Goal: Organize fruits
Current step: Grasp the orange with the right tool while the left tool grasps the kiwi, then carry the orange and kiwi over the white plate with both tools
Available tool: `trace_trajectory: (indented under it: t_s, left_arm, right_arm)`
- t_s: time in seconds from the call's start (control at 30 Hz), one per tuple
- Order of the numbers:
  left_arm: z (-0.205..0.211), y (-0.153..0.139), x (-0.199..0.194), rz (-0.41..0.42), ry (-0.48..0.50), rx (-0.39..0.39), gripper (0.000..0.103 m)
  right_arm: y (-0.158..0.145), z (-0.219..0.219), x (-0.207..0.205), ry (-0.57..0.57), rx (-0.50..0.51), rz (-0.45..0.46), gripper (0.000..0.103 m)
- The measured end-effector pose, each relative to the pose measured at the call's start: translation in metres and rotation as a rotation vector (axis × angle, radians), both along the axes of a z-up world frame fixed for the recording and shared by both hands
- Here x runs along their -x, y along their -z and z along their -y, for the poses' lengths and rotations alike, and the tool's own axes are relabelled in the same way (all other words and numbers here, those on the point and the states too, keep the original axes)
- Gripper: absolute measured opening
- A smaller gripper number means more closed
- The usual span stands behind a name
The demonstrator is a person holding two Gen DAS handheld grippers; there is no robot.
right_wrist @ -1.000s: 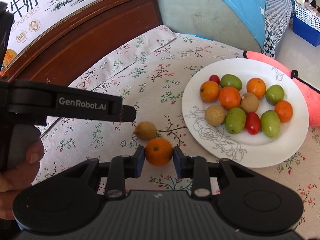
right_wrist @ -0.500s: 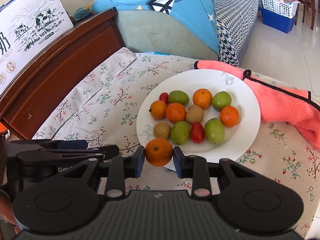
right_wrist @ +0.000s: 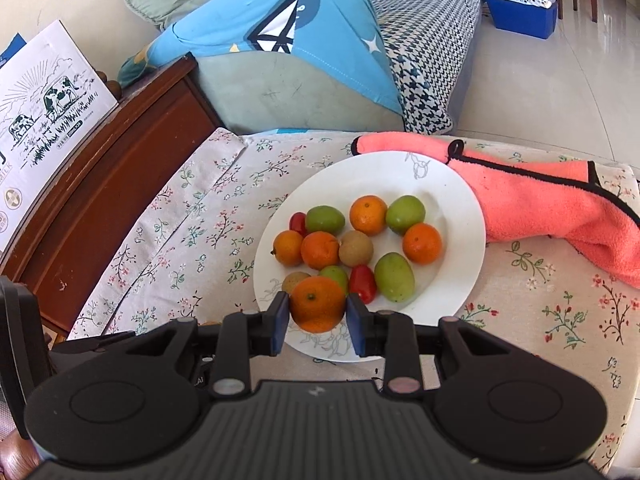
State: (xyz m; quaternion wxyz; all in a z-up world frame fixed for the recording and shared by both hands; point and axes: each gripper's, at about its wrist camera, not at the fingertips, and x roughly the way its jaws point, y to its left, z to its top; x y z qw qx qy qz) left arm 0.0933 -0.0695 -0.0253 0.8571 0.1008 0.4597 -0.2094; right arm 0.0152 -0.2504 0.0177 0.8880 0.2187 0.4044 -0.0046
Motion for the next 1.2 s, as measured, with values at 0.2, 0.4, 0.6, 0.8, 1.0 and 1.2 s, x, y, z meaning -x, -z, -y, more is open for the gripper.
trace_trajectory:
  t_s: [0.2,0.4,0.6,0.8,1.0,1.2]
  left_arm:
    - [0.005,0.0,0.003,0.018,0.019,-0.012,0.026]
    - [0.007,-0.005,0.005,0.037,0.023,0.0,0.026]
    - [0.011,-0.02,0.006,0.064,0.027,0.054,0.026]
    - [0.014,-0.038,0.002,0.113,0.032,0.131,0.026]
    - [0.016,-0.049,-0.009,0.129,0.03,0.214,0.026]
    - [0.024,-0.048,-0.022,0.117,0.029,0.269,0.026]
  right_arm:
    - [-0.001,0.002,0.0,0.007,0.001,0.001,0.031]
    - [-0.004,0.006,0.001,0.017,-0.006,0.01,0.031]
    - [-0.013,0.016,0.002,0.036,-0.021,0.037,0.031]
    - [-0.019,0.033,0.003,0.081,-0.036,0.062,0.031]
    - [-0.022,0.052,0.003,0.136,-0.042,0.09,0.031]
    - [-0.018,0.066,-0.005,0.165,-0.059,0.12,0.031]
